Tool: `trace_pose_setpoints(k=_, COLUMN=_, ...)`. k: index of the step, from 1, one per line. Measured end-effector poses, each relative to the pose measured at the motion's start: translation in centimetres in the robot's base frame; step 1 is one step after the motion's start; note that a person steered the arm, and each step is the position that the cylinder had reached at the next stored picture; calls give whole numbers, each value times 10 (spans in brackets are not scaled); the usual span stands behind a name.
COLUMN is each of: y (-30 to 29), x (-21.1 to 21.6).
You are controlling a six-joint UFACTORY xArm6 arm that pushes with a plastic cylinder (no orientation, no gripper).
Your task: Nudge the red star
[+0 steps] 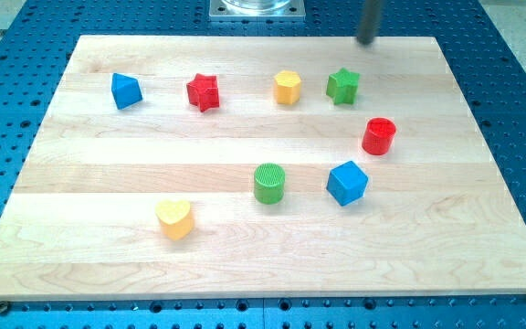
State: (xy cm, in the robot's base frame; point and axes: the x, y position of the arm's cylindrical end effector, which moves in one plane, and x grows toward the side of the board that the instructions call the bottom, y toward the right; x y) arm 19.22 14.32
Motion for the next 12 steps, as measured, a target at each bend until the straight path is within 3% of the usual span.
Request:
trace_pose_setpoints(k=2, y=-7, x=0)
trace_pose_setpoints(k=4, y=-102, x=6)
trace_pose_setpoints(k=11, y=-99, x=9)
trace_pose_setpoints(k=12, y=-185, x=19)
